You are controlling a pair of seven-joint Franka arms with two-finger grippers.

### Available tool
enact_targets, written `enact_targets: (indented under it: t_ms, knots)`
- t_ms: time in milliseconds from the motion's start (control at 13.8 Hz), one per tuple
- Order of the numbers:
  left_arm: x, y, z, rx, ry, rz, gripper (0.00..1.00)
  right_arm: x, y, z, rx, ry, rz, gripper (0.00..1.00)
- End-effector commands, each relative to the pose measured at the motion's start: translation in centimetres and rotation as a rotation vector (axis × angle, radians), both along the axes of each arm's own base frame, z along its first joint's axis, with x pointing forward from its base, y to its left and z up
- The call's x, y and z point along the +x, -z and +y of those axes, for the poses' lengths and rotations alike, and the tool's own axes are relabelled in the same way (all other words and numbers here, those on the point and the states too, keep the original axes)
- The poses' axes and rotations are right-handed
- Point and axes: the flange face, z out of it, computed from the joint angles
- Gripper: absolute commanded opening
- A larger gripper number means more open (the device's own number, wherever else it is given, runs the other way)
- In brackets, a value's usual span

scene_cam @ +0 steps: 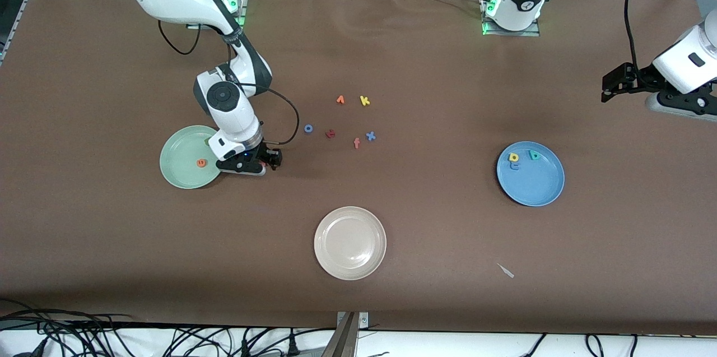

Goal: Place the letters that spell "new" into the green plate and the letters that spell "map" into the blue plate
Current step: 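Carry the pink w with the right gripper over the green plate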

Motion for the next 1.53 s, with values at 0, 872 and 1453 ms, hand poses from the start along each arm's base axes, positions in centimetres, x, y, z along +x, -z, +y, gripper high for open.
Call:
enact_targets:
  t_ms: [0,872,1453]
  knots:
    - [0.0,-0.6,-0.3,-0.031,0.008,0.002,1.0,-1.8,0.6,0.2,-0.004,-0.005,0.022,0.68]
    - [0.1,-0.5,-0.5,-0.031,0.013,0.003,1.0,0.7,-5.2,-0.2,-0.082,-0.163,0.058,0.26]
    - [0.1,-0.5,-0.4,-0.03,0.012,0.005,1.0,1.4,-10.9,-13.6,-0.147,-0.283,0.096,0.39]
